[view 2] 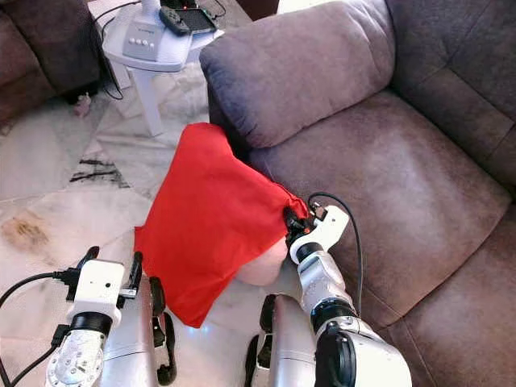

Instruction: Move the pillow to the sofa from floor

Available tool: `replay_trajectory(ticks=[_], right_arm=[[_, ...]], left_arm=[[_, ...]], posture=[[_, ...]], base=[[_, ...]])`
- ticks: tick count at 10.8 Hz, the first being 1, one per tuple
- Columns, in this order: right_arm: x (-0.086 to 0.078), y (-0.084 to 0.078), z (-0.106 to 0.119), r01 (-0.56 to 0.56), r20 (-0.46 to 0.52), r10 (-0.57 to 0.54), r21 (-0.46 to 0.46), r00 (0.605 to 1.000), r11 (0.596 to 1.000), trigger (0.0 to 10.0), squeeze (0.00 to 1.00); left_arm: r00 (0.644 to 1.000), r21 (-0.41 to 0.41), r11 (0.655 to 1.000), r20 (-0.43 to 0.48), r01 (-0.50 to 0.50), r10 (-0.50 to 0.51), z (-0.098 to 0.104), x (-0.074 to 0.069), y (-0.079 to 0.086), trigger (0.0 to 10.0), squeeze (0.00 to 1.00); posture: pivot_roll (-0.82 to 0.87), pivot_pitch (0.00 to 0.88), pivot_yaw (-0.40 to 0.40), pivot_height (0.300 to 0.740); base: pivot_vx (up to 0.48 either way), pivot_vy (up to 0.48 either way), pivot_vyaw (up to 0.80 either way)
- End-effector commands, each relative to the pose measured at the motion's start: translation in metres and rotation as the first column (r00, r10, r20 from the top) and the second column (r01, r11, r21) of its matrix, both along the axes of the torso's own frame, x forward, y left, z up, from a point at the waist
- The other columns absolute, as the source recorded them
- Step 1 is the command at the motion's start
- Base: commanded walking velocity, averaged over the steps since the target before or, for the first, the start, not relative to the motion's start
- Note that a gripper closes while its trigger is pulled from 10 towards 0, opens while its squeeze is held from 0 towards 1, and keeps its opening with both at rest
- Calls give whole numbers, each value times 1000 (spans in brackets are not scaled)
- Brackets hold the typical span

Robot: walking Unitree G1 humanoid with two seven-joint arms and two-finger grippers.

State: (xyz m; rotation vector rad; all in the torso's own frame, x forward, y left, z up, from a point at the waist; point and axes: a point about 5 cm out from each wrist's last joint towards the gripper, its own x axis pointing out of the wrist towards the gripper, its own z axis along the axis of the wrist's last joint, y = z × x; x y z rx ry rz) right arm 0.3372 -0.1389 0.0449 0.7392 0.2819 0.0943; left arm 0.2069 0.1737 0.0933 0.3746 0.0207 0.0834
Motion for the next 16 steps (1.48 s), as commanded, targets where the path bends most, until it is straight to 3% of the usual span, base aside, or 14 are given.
replay_trajectory(ticks=[1,7,11,12,13,16], right_arm=[[-6,-8,-7,14,-18,-15,-18,1000,1000,0,0],[-3,-9,-4,16,-1,-16,-32,1000,999,0,0],[9,-9,15,-6,62,11,-75,998,997,0,0],[11,-11,16,-12,53,19,-130,998,991,824,0],[10,-16,15,-18,48,28,-187,998,982,10000,0],[6,-21,9,-24,21,31,-290,999,957,10000,0]], left_arm=[[999,10,1000,-33,-3,3,-5,-5,-2,10000,0],[1000,5,1000,-31,-3,3,-6,-3,-4,10000,0],[1000,1,1000,-22,8,-8,-11,18,-7,10000,0],[1000,1,1000,-22,8,-8,-13,23,-7,10000,0],[1000,-2,1000,-20,10,-11,-16,30,-7,10000,0],[999,-21,1000,-33,20,-21,-26,54,-6,10000,0]], posture=[[153,307,-209,601],[151,301,-208,601],[139,215,-202,601],[135,187,-197,601],[133,163,-191,601],[118,100,-160,601]], base=[[0,0,0],[0,0,0],[0,0,0],[0,0,0],[0,0,0],[0,0,0]])
